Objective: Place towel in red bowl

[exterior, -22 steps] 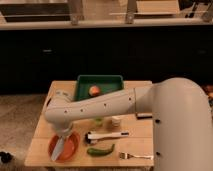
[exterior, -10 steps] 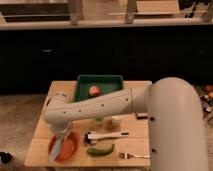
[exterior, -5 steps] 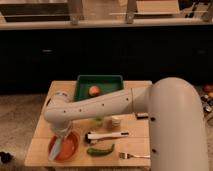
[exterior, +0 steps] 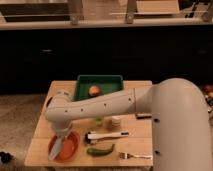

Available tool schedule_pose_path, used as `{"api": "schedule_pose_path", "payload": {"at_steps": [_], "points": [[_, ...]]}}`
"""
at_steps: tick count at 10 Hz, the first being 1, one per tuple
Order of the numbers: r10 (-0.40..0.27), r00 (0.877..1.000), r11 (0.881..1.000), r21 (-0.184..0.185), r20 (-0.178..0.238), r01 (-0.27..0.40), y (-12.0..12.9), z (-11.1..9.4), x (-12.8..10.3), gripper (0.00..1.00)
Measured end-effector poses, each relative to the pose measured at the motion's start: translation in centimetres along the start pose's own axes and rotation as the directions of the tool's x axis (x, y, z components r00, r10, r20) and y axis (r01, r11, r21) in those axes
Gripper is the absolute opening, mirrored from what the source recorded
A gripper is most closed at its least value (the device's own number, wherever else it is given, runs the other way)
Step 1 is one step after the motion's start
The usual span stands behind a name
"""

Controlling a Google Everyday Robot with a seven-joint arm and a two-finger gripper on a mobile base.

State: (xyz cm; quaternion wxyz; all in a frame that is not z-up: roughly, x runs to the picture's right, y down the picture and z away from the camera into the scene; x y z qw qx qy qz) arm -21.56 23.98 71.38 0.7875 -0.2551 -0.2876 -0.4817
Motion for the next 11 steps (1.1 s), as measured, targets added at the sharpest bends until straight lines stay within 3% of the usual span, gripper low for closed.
{"api": "schedule_pose_path", "payload": {"at_steps": [3, 4, 11], "points": [[0.003, 1.000, 1.000, -0.001, 0.008, -0.003, 0.2, -0.1, 0.1, 0.75], [0.006, 1.000, 1.000, 0.000, 0.005, -0.006, 0.2, -0.1, 0.1, 0.80], [0.095, 0.995, 0.995, -0.001, -0.017, -0.095, 1.0, -0.6, 1.1, 0.80]]}}
